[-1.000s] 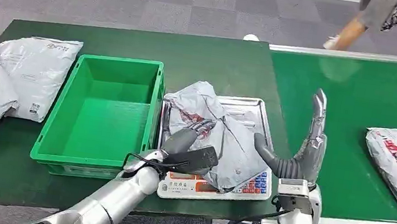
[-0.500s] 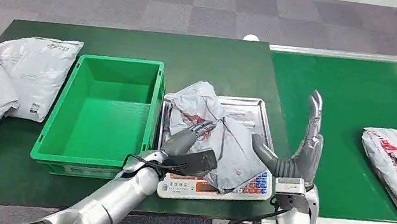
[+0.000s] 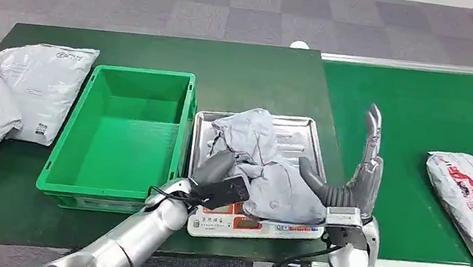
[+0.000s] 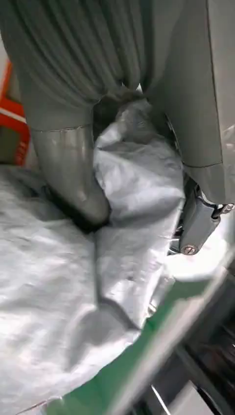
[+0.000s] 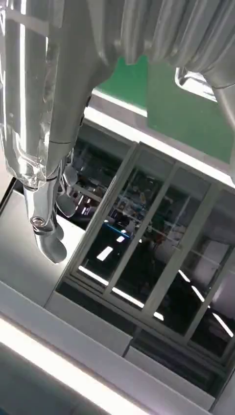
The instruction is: Moved the parcel from conveyor to table for the left to box.
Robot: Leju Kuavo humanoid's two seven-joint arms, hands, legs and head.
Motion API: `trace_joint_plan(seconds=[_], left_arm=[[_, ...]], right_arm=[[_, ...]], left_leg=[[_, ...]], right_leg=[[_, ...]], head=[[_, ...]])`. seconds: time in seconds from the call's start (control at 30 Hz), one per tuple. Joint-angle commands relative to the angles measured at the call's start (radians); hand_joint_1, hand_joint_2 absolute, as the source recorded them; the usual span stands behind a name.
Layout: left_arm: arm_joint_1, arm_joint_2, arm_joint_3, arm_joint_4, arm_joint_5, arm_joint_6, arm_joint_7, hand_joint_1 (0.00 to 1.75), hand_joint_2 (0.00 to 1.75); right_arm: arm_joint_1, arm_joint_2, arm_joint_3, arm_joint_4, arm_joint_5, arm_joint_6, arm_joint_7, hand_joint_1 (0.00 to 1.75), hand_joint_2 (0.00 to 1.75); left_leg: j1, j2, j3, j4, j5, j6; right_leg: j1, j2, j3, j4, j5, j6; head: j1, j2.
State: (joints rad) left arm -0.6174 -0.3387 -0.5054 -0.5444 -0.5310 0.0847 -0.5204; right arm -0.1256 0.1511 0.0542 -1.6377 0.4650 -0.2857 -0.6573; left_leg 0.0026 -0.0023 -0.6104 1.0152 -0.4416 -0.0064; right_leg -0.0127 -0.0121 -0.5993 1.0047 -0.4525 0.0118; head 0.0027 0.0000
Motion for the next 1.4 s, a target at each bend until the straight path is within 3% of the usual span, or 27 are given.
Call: trace_joint_plan(seconds=[0.03, 1.37, 1.4], left_arm=[[0.012, 0.041, 0.048, -0.063, 0.029, 0.009, -0.045, 1.75, 1.75], [0.012, 0.041, 0.048, -0.063, 0.029, 0.009, -0.045, 1.75, 1.75], [0.153, 0.064, 0.138, -0.210, 0.154, 0.131, -0.170, 1.75, 1.75]], right_arm=[[-0.042, -0.015, 0.024, 0.065, -0.010, 0.000, 0.002, 0.00, 1.75], [-0.042, -0.015, 0.024, 0.065, -0.010, 0.000, 0.002, 0.00, 1.75], [-0.020, -0.035, 0.036, 0.037, -0.023, 0.006, 0.011, 0.00, 1.75]], left_leg=[[0.000, 0.003, 0.002, -0.001, 0.000, 0.000], [0.000, 0.004, 0.003, -0.002, -0.001, 0.000], [0.000, 0.003, 0.002, -0.001, 0.000, 0.000]], right_leg=[[0.000, 0.003, 0.001, -0.001, 0.000, 0.000], [0.000, 0.004, 0.002, -0.001, 0.001, -0.001], [0.000, 0.003, 0.001, -0.001, 0.001, 0.000]], head=[[0.000, 0.000], [0.000, 0.000], [0.000, 0.000]])
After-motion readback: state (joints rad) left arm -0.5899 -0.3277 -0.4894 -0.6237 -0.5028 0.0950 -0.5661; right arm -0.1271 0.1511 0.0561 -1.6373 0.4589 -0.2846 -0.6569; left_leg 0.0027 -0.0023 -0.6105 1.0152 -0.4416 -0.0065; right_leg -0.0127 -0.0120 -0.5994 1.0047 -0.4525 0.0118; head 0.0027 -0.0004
